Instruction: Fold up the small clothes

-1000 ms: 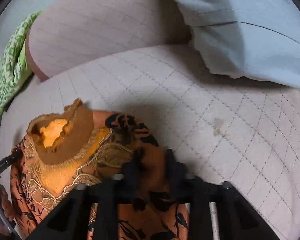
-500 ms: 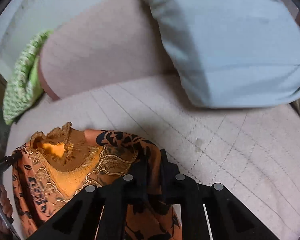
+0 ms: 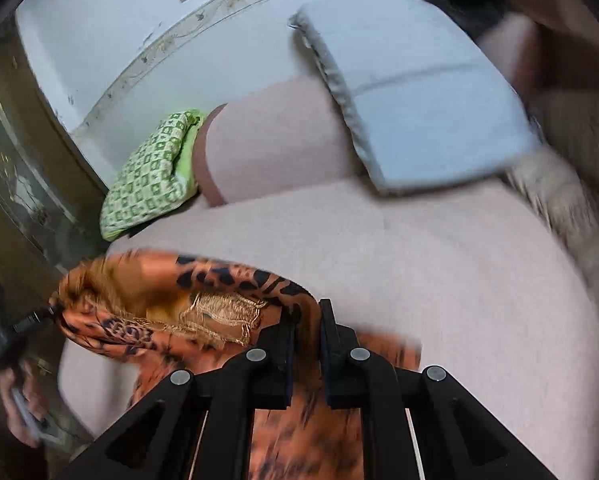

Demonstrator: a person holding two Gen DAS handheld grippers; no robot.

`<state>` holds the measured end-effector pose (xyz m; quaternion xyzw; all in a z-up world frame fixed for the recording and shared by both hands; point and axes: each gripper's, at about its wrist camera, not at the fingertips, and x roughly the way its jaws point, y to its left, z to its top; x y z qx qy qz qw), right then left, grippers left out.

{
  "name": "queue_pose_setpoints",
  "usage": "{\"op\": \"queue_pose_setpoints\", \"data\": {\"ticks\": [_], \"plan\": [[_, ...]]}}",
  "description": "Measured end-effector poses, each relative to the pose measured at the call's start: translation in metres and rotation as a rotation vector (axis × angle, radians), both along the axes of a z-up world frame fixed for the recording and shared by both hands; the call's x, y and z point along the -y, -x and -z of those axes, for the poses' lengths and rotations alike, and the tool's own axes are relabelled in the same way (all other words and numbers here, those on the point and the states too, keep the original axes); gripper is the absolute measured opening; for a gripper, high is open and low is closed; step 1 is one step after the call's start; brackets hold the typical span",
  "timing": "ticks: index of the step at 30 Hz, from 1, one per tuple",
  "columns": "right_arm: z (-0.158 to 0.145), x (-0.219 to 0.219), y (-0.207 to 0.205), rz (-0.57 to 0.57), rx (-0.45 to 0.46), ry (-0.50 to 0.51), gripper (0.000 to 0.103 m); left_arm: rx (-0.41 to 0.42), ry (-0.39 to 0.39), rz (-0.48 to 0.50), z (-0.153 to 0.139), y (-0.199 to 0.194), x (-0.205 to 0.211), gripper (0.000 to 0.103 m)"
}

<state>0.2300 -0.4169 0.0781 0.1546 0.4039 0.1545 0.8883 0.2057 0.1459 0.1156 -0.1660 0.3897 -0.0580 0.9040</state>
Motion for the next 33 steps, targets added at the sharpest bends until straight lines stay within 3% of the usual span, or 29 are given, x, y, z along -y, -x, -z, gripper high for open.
{"op": "queue_pose_setpoints", "data": {"ticks": [4, 5, 7, 9, 11, 14, 17, 19, 20, 23, 27, 31, 33], "plan": [[0.046, 0.007, 0.079, 0.062, -0.033, -0.033, 0.009, -0.048, 0.107, -0.023, 0.058, 0.074, -0.01, 0.009], [0.069, 0.006, 0.098, 0.095, -0.066, -0.021, 0.009, -0.061, 0.117, -0.033, 0.069, 0.089, -0.007, 0.008], [0.104, 0.006, 0.11, 0.127, -0.18, -0.034, 0.009, -0.14, 0.121, -0.078, 0.11, 0.111, -0.002, 0.008], [0.112, 0.009, 0.117, 0.129, -0.208, -0.05, 0.009, -0.208, 0.168, -0.105, 0.129, 0.122, -0.003, 0.008], [0.104, 0.008, 0.124, 0.127, -0.183, -0.002, 0.01, -0.174, 0.23, -0.106, 0.121, 0.13, -0.008, 0.008], [0.097, 0.006, 0.142, 0.143, -0.147, 0.024, 0.009, -0.134, 0.219, -0.078, 0.106, 0.14, -0.004, 0.008], [0.118, 0.001, 0.126, 0.162, -0.24, 0.067, 0.01, -0.216, 0.128, -0.06, 0.12, 0.136, 0.009, 0.009], [0.121, -0.003, 0.12, 0.158, -0.266, 0.091, 0.01, -0.308, 0.136, -0.035, 0.135, 0.133, 0.013, 0.01], [0.117, -0.002, 0.12, 0.159, -0.251, 0.084, 0.01, -0.315, 0.149, -0.029, 0.135, 0.134, 0.012, 0.01], [0.108, 0.006, 0.137, 0.158, -0.224, 0.011, 0.015, -0.228, 0.227, -0.025, 0.116, 0.151, 0.001, 0.017], [0.103, 0.011, 0.167, 0.16, -0.201, -0.064, 0.018, -0.182, 0.251, -0.011, 0.096, 0.171, -0.003, 0.024], [0.081, 0.012, 0.187, 0.173, -0.107, -0.067, 0.018, -0.155, 0.313, -0.002, 0.08, 0.175, -0.006, 0.027], [0.071, 0.014, 0.194, 0.18, -0.072, -0.099, 0.026, -0.156, 0.333, 0.004, 0.077, 0.173, -0.005, 0.036]]}}
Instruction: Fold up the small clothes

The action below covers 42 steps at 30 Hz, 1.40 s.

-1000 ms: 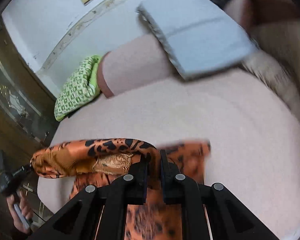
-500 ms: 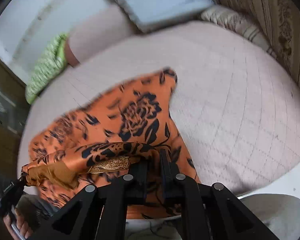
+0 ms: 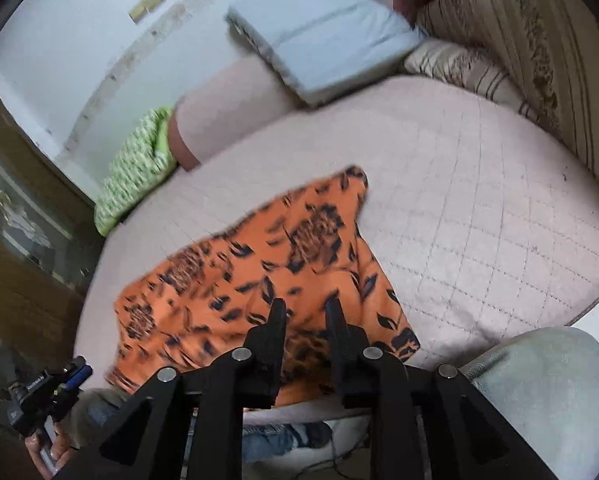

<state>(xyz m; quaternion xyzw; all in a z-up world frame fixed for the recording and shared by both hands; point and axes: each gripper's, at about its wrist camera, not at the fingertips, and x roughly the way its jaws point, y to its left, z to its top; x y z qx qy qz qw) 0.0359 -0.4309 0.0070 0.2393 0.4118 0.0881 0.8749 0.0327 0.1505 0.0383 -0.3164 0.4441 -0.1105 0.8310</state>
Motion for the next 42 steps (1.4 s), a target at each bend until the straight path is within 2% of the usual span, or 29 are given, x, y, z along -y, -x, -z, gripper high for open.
{"op": "queue_pose_setpoints", "data": {"ticks": [1, 2, 4, 7, 10, 13, 14, 15, 17, 18, 20, 21, 22, 23, 26, 27, 29, 31, 33, 34, 35, 36, 39, 41, 42], "plan": [[0.0, -0.001, 0.0, -0.004, -0.004, -0.018, 0.029, -0.018, -0.016, 0.005, 0.0, -0.004, 0.005, 0.048], [0.001, -0.001, -0.002, -0.013, -0.013, -0.029, 0.032, -0.043, -0.043, 0.007, 0.002, -0.007, 0.004, 0.054], [0.009, -0.005, -0.009, -0.017, -0.05, -0.023, 0.032, -0.113, -0.089, 0.015, 0.013, -0.014, 0.014, 0.054], [0.032, -0.008, -0.021, 0.0, -0.162, -0.018, 0.032, -0.201, -0.108, 0.047, 0.038, -0.017, 0.027, 0.054], [0.044, -0.01, -0.03, 0.011, -0.22, 0.012, 0.032, -0.204, -0.138, 0.049, 0.044, -0.014, 0.036, 0.054], [0.054, -0.014, -0.042, 0.02, -0.261, 0.085, 0.032, -0.212, -0.21, 0.051, 0.05, -0.024, 0.047, 0.054], [0.058, -0.016, -0.045, 0.014, -0.27, 0.102, 0.03, -0.225, -0.242, 0.053, 0.055, -0.029, 0.052, 0.052], [0.063, -0.02, -0.049, -0.001, -0.287, 0.134, 0.021, -0.236, -0.274, 0.053, 0.061, -0.033, 0.055, 0.047], [0.067, -0.026, -0.051, -0.023, -0.293, 0.176, 0.014, -0.261, -0.341, 0.055, 0.074, -0.037, 0.057, 0.008], [0.064, -0.028, -0.049, -0.026, -0.276, 0.191, 0.012, -0.284, -0.385, 0.045, 0.08, -0.038, 0.057, 0.003], [0.054, -0.028, -0.043, -0.025, -0.243, 0.227, 0.011, -0.263, -0.406, 0.038, 0.076, -0.034, 0.056, 0.001], [0.051, -0.028, -0.04, -0.016, -0.239, 0.252, 0.01, -0.238, -0.443, 0.019, 0.07, -0.031, 0.055, 0.001], [0.05, -0.027, -0.038, -0.001, -0.242, 0.279, 0.01, -0.215, -0.518, -0.007, 0.064, -0.03, 0.056, 0.001], [0.055, -0.025, -0.039, 0.009, -0.26, 0.281, 0.011, -0.21, -0.541, -0.008, 0.064, -0.031, 0.057, 0.001], [0.082, -0.03, -0.056, -0.046, -0.397, 0.285, 0.011, -0.255, -0.489, -0.009, 0.071, -0.039, 0.048, 0.001], [0.08, -0.032, -0.057, -0.048, -0.394, 0.294, 0.011, -0.246, -0.415, -0.008, 0.067, -0.037, 0.041, 0.001], [0.062, -0.028, -0.05, -0.045, -0.305, 0.252, 0.012, -0.199, -0.285, -0.018, 0.055, -0.033, 0.024, 0.001], [0.043, -0.015, -0.042, -0.01, -0.222, 0.17, 0.013, -0.141, -0.227, -0.035, 0.037, -0.028, 0.012, 0.002], [0.024, -0.002, -0.036, 0.028, -0.144, 0.123, 0.016, -0.102, -0.202, -0.049, 0.02, -0.03, 0.0, 0.012], [0.015, 0.004, -0.036, 0.038, -0.107, 0.105, 0.019, -0.09, -0.2, -0.058, 0.014, -0.033, -0.003, 0.028], [0.01, 0.008, -0.038, 0.039, -0.078, 0.082, 0.028, -0.082, -0.213, -0.07, 0.007, -0.04, -0.007, 0.052], [0.003, 0.013, -0.044, 0.032, -0.047, 0.038, 0.038, -0.076, -0.229, -0.078, 0.003, -0.049, -0.009, 0.059], [-0.011, 0.019, -0.077, 0.002, -0.017, -0.056, 0.043, -0.091, -0.239, -0.101, 0.004, -0.082, -0.02, 0.061], [-0.008, 0.017, -0.11, -0.024, -0.063, -0.062, 0.047, -0.116, -0.214, -0.095, 0.013, -0.106, -0.023, 0.061], [-0.001, 0.017, -0.133, -0.031, -0.117, -0.059, 0.047, -0.138, -0.21, -0.089, 0.019, -0.121, -0.02, 0.061]]}}
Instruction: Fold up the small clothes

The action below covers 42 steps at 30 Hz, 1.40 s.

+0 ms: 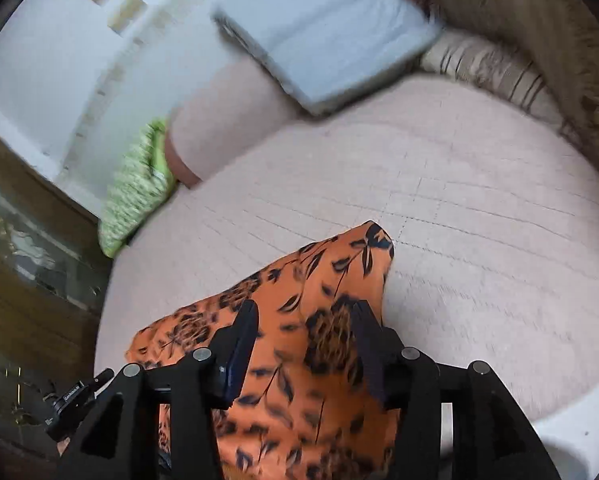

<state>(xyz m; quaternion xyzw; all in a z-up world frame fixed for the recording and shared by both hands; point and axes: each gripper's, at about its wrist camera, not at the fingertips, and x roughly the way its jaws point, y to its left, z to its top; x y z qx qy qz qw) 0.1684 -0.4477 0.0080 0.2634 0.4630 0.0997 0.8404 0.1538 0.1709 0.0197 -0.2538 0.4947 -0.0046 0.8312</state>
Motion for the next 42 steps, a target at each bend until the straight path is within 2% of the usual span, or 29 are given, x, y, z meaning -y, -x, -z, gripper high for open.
{"op": "queue_pose_setpoints", "data": {"ticks": [2, 4, 6, 7, 8, 9, 10, 11, 12, 14, 17, 19, 21, 23, 24, 26, 27, 28, 29, 30, 32, 35, 36, 37, 38, 39, 42], "plan": [[0.02, 0.001, -0.037, -0.019, -0.082, 0.01, 0.047, -0.033, -0.021, 0.009, 0.012, -0.025, 0.001, 0.061], [0.047, 0.007, -0.066, 0.002, -0.14, 0.043, 0.047, -0.054, -0.093, 0.029, 0.022, -0.043, 0.006, 0.061], [0.07, 0.015, -0.076, 0.039, -0.194, 0.043, 0.038, -0.042, -0.105, 0.039, 0.028, -0.05, 0.004, 0.061], [0.078, 0.019, -0.076, 0.052, -0.21, -0.001, 0.037, -0.04, -0.122, 0.044, 0.033, -0.052, 0.005, 0.06], [0.081, 0.019, -0.077, 0.043, -0.191, -0.053, 0.036, -0.046, -0.136, 0.039, 0.036, -0.054, 0.007, 0.057], [0.08, 0.017, -0.081, 0.026, -0.177, -0.051, 0.033, -0.045, -0.144, 0.039, 0.039, -0.056, 0.008, 0.051], [0.077, 0.013, -0.084, 0.007, -0.168, 0.002, 0.031, -0.043, -0.15, 0.049, 0.039, -0.059, 0.01, 0.035], [0.074, 0.007, -0.087, 0.004, -0.161, 0.101, 0.018, -0.042, -0.166, 0.059, 0.04, -0.063, 0.015, 0.018], [0.075, 0.005, -0.087, 0.011, -0.169, 0.146, 0.009, -0.035, -0.184, 0.072, 0.039, -0.066, 0.017, 0.017], [0.08, 0.009, -0.087, 0.021, -0.185, 0.146, 0.004, 0.002, -0.167, 0.074, 0.034, -0.064, 0.014, 0.013], [0.067, 0.024, -0.086, 0.074, -0.127, 0.135, 0.0, 0.102, -0.069, 0.016, 0.02, -0.057, -0.008, 0.013], [0.065, 0.032, -0.083, 0.123, -0.118, 0.196, 0.0, 0.048, -0.039, -0.02, 0.033, -0.065, -0.019, 0.013], [0.079, 0.038, -0.081, 0.116, -0.15, 0.099, 0.0, -0.026, -0.031, -0.035, 0.051, -0.072, -0.021, 0.013], [0.08, 0.038, -0.079, 0.08, -0.109, -0.028, 0.0, -0.051, -0.043, -0.026, 0.055, -0.073, -0.018, 0.016], [0.074, 0.035, -0.075, 0.071, -0.069, -0.058, 0.0, -0.049, -0.041, -0.025, 0.053, -0.072, -0.019, 0.018], [0.062, 0.03, -0.071, 0.063, -0.015, -0.064, 0.003, -0.048, -0.018, -0.031, 0.053, -0.071, -0.018, 0.03], [0.061, 0.03, -0.069, 0.063, -0.012, -0.063, 0.012, -0.055, -0.003, -0.037, 0.053, -0.066, -0.02, 0.036], [0.062, 0.028, -0.068, 0.061, -0.018, -0.062, 0.02, -0.074, 0.011, -0.051, 0.057, -0.064, -0.023, 0.047], [0.067, 0.027, -0.067, 0.062, -0.038, -0.06, 0.041, -0.088, 0.012, -0.06, 0.059, -0.063, -0.023, 0.051], [0.073, 0.027, -0.067, 0.074, -0.066, -0.062, 0.047, -0.105, 0.017, -0.067, 0.062, -0.061, -0.024, 0.051], [0.084, 0.027, -0.07, 0.073, -0.113, -0.083, 0.047, -0.122, 0.032, -0.057, 0.065, -0.061, -0.02, 0.051], [0.096, 0.024, -0.078, 0.069, -0.175, -0.11, 0.047, -0.1, -0.05, -0.008, 0.058, -0.062, -0.004, 0.051], [0.101, 0.023, -0.08, 0.061, -0.19, -0.115, 0.043, -0.093, -0.091, 0.013, 0.056, -0.062, 0.004, 0.05], [0.103, 0.019, -0.082, 0.05, -0.194, -0.104, 0.038, -0.087, -0.114, 0.022, 0.056, -0.061, 0.008, 0.038], [0.102, 0.016, -0.084, 0.037, -0.194, -0.071, 0.023, -0.083, -0.124, 0.027, 0.056, -0.061, 0.01, 0.016], [0.1, 0.013, -0.086, 0.028, -0.189, -0.044, 0.013, -0.069, -0.128, 0.034, 0.053, -0.06, 0.013, 0.012], [0.081, 0.011, -0.082, 0.062, -0.131, 0.086, 0.009, -0.007, -0.094, 0.0, 0.043, -0.052, 0.004, 0.01]]}}
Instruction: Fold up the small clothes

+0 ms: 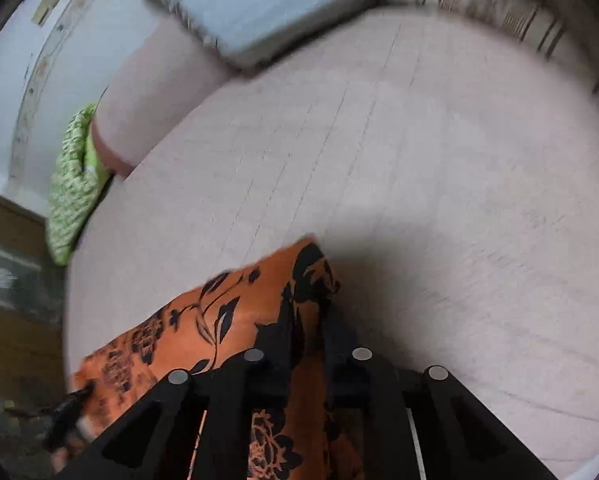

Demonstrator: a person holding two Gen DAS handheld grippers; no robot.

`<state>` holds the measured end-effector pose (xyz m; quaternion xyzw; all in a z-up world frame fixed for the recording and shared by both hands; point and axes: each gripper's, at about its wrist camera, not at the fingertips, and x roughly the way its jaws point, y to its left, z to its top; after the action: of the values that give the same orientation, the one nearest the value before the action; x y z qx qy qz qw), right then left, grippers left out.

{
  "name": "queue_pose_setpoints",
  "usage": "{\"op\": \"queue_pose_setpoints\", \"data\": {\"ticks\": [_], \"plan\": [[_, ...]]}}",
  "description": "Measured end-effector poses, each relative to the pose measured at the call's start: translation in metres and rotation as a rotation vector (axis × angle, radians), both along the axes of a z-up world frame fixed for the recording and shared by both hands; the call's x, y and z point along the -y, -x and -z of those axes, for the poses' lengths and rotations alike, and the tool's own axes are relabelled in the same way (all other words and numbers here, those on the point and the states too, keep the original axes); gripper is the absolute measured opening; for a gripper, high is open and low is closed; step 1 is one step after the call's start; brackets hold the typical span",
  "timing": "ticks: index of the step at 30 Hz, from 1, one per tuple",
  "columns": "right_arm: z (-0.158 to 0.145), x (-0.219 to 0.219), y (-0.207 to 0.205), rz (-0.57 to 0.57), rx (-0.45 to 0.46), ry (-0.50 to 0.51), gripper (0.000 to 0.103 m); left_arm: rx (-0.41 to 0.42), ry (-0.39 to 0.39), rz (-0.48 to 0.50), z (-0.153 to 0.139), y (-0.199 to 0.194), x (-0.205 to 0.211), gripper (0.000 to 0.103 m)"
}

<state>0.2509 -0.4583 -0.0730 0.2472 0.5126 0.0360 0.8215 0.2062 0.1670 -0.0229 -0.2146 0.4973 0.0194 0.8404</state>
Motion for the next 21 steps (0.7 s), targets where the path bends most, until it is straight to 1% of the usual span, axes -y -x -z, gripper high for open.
{"op": "queue_pose_setpoints", "data": {"ticks": [1, 2, 3, 4, 5, 6, 8, 9, 10, 11, 12, 13, 14, 15, 16, 17, 18, 20, 21], "plan": [[-0.004, 0.0, -0.001, 0.009, 0.016, 0.046, 0.008, -0.011, 0.017, -0.015, 0.003, -0.002, -0.004, 0.01], [0.0, -0.001, -0.006, 0.009, -0.004, 0.074, 0.002, -0.03, 0.018, -0.018, 0.008, -0.004, -0.005, 0.01], [0.005, 0.002, -0.006, 0.002, -0.03, 0.096, 0.002, -0.065, 0.013, -0.016, 0.016, -0.009, -0.003, 0.011], [0.012, -0.001, -0.01, -0.02, -0.058, 0.085, 0.002, -0.077, 0.007, -0.009, 0.019, -0.01, -0.001, 0.012], [0.014, -0.003, -0.011, -0.029, -0.062, 0.062, 0.003, -0.071, -0.019, 0.0, 0.016, -0.01, 0.003, 0.014], [0.008, -0.004, -0.009, -0.024, -0.038, 0.045, 0.003, -0.066, -0.029, 0.007, 0.013, -0.009, 0.005, 0.016], [-0.012, -0.001, 0.004, -0.024, 0.036, -0.017, 0.003, -0.076, -0.005, 0.02, 0.008, -0.002, 0.006, 0.03], [-0.024, 0.003, 0.016, -0.027, 0.082, -0.07, 0.005, -0.079, 0.022, 0.027, 0.005, 0.006, 0.005, 0.034], [-0.034, 0.006, 0.029, -0.032, 0.123, -0.126, 0.006, -0.075, 0.033, 0.028, 0.003, 0.01, 0.004, 0.042], [-0.039, 0.008, 0.042, -0.031, 0.148, -0.164, 0.017, -0.065, 0.04, 0.025, 0.0, 0.02, 0.004, 0.046], [-0.043, 0.008, 0.057, -0.028, 0.165, -0.196, 0.039, -0.054, 0.047, 0.026, -0.003, 0.028, 0.004, 0.047], [-0.045, 0.01, 0.074, -0.022, 0.177, -0.208, 0.046, -0.036, 0.058, 0.035, -0.008, 0.042, 0.005, 0.048], [-0.046, 0.008, 0.096, -0.007, 0.188, -0.212, 0.048, -0.027, 0.062, 0.04, -0.01, 0.049, 0.006, 0.048], [-0.044, 0.007, 0.109, -0.006, 0.183, -0.212, 0.048, -0.01, 0.068, 0.048, -0.013, 0.063, 0.009, 0.048], [-0.039, 0.001, 0.125, -0.009, 0.156, -0.197, 0.048, -0.001, 0.066, 0.058, -0.014, 0.073, 0.012, 0.05], [-0.034, -0.007, 0.133, -0.006, 0.127, -0.174, 0.048, -0.005, 0.06, 0.066, -0.013, 0.081, 0.013, 0.051], [-0.024, -0.014, 0.145, 0.0, 0.076, -0.134, 0.048, -0.013, 0.057, 0.068, -0.01, 0.089, 0.016, 0.051], [-0.011, -0.022, 0.155, -0.007, 0.01, -0.095, 0.047, -0.027, 0.082, 0.058, 0.0, 0.096, 0.018, 0.051], [-0.007, -0.029, 0.155, -0.027, -0.014, -0.047, 0.044, -0.039, 0.1, 0.053, 0.004, 0.098, 0.018, 0.051]]}}
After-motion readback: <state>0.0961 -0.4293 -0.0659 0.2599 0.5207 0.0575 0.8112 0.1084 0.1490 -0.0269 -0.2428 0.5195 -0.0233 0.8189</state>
